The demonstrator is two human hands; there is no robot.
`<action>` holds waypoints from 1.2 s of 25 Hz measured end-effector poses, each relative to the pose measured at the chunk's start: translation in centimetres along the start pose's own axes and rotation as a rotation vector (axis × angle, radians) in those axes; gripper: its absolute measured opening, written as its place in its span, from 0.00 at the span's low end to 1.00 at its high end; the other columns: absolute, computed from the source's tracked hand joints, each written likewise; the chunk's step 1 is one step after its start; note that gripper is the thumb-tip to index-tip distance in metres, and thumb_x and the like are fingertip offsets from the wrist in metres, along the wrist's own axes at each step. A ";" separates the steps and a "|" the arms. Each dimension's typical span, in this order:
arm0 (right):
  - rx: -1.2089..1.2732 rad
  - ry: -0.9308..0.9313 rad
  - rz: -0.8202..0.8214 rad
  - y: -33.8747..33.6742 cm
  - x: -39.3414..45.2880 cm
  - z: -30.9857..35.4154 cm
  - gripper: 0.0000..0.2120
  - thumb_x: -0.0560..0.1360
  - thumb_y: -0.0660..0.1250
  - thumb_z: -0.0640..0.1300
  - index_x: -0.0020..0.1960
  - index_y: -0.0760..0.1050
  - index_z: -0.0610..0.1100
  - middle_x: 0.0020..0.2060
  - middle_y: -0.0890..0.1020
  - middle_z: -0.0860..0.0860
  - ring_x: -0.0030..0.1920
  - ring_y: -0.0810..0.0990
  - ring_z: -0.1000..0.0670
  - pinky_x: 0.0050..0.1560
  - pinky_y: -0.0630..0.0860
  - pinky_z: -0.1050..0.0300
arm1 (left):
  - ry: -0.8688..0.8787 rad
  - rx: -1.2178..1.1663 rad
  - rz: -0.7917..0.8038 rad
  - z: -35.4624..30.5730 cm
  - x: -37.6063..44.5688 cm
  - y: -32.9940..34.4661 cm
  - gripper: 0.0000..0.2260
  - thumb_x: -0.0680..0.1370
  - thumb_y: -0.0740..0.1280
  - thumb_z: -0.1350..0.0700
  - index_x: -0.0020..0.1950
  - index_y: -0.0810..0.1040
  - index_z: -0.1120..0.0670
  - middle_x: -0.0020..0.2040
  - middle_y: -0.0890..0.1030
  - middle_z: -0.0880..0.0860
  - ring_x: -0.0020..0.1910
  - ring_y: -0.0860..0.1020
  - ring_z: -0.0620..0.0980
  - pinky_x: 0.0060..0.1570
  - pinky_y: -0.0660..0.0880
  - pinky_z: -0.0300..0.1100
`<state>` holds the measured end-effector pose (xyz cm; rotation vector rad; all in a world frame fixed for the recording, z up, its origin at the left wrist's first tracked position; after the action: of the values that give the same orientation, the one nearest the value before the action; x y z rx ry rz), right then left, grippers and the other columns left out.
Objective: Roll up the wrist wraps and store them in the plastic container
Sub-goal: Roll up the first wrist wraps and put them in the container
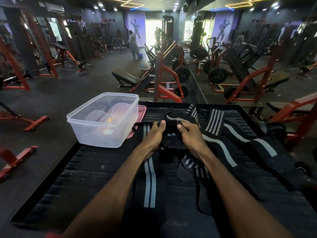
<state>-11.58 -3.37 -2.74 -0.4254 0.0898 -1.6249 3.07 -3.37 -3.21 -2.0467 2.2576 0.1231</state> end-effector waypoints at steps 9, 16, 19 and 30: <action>0.007 -0.036 -0.055 0.7 0.1 -0.2 0.10 0.80 0.63 0.41 0.52 0.83 0.47 0.47 0.87 0.51 0.52 0.84 0.49 0.58 0.79 0.43 | 0.056 0.061 -0.024 -0.3 0.1 -0.4 0.23 0.81 0.57 0.37 0.67 0.70 0.52 0.58 0.81 0.54 0.52 0.81 0.52 0.44 0.80 0.48; 0.582 0.283 0.069 0.1 -0.4 1.6 0.13 0.82 0.64 0.45 0.55 0.81 0.35 0.49 0.85 0.36 0.49 0.86 0.39 0.48 0.84 0.41 | 0.249 -0.047 0.002 -1.1 -0.2 -1.2 0.12 0.80 0.65 0.67 0.53 0.79 0.50 0.48 0.82 0.52 0.40 0.82 0.46 0.31 0.77 0.38; 0.541 0.206 0.032 0.1 -0.3 1.4 0.09 0.82 0.65 0.40 0.51 0.82 0.37 0.46 0.85 0.38 0.50 0.85 0.38 0.52 0.83 0.39 | 0.224 -0.098 0.035 -0.7 -0.2 -1.3 0.10 0.77 0.71 0.62 0.57 0.79 0.52 0.50 0.82 0.55 0.38 0.82 0.47 0.29 0.76 0.39; 0.530 0.242 0.108 0.1 -0.4 1.8 0.08 0.77 0.72 0.42 0.55 0.81 0.43 0.51 0.85 0.41 0.49 0.86 0.44 0.54 0.82 0.41 | 0.147 -0.118 -0.006 -1.0 -0.1 -1.3 0.09 0.80 0.66 0.62 0.56 0.83 0.53 0.48 0.86 0.54 0.45 0.84 0.50 0.41 0.81 0.44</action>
<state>-10.92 -2.68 -1.19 0.1808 -0.1338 -1.5165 4.32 -3.53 -2.24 -2.1887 2.3831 0.1122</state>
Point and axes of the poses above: each hand's wrist, its own x-axis towards the middle knuckle, its own y-axis out of the palm, z = x × y, the point moved 2 cm from there along x, towards the middle knuckle
